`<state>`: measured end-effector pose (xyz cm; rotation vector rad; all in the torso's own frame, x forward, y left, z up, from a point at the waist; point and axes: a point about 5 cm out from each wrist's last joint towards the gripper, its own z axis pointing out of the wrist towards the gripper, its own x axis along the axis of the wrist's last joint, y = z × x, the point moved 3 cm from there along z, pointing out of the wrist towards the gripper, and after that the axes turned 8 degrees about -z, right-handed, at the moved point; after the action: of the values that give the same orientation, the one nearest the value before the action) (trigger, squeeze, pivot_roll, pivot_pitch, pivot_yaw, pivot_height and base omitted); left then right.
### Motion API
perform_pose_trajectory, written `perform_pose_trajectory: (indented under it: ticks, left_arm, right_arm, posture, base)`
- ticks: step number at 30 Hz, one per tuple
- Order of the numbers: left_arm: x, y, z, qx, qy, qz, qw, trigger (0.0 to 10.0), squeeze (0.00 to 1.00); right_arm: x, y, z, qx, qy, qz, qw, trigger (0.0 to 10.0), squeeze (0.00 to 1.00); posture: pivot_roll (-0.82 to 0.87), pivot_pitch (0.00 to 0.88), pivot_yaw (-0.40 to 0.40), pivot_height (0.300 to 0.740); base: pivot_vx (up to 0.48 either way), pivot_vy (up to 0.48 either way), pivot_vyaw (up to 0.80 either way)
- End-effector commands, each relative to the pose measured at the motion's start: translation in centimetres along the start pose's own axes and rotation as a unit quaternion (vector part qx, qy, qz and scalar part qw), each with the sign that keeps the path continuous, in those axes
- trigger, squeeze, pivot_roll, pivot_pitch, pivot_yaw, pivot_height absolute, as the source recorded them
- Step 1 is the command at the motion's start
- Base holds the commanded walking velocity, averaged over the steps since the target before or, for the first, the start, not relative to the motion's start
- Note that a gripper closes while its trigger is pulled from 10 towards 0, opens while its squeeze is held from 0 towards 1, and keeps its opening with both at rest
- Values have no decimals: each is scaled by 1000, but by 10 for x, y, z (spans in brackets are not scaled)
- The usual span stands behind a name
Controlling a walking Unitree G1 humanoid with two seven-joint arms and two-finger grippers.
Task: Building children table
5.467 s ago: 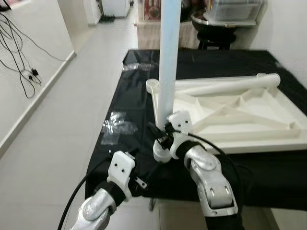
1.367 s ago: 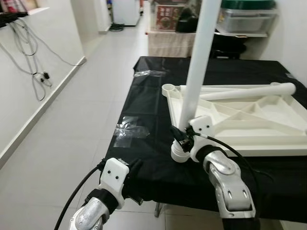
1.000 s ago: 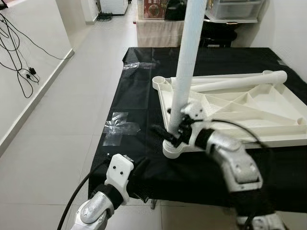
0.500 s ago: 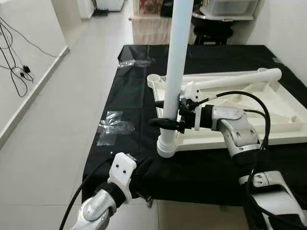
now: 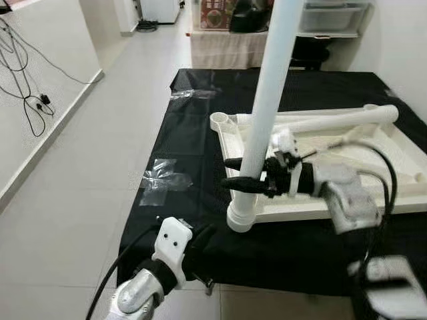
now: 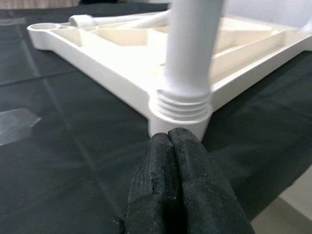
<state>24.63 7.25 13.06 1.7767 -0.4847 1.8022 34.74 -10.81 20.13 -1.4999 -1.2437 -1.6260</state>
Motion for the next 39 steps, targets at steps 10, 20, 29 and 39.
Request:
perform_pose_trajectory:
  ticks: [10, 20, 29, 39]
  left_arm:
    - [-2, -6, -3, -6, -11, -13, 1000, 10000, 0]
    - [-2, -11, 1, 9, -3, -19, 1000, 10000, 0]
    - [-2, -9, 2, 5, -3, -22, 1000, 10000, 0]
    - [-2, -5, 1, 8, 0, -25, 1000, 10000, 0]
  right_arm:
    - [-83, -45, 8, -274, -194, 132, 933, 0, 0]
    - [-52, -24, 30, -238, -90, 137, 957, 10000, 1000]
    - [-18, -18, 31, -117, -23, 79, 990, 10000, 1000]
    - [-19, 0, 22, 65, -58, 25, 996, 8980, 0]
  posture:
    - [77, 133, -11, 740]
    - [76, 120, -19, 740]
    - [80, 118, -23, 740]
    - [102, 125, -43, 740]
  base:
    - [0, 0, 0]
    - [0, 0, 0]
    - [0, 0, 0]
    - [0, 0, 0]
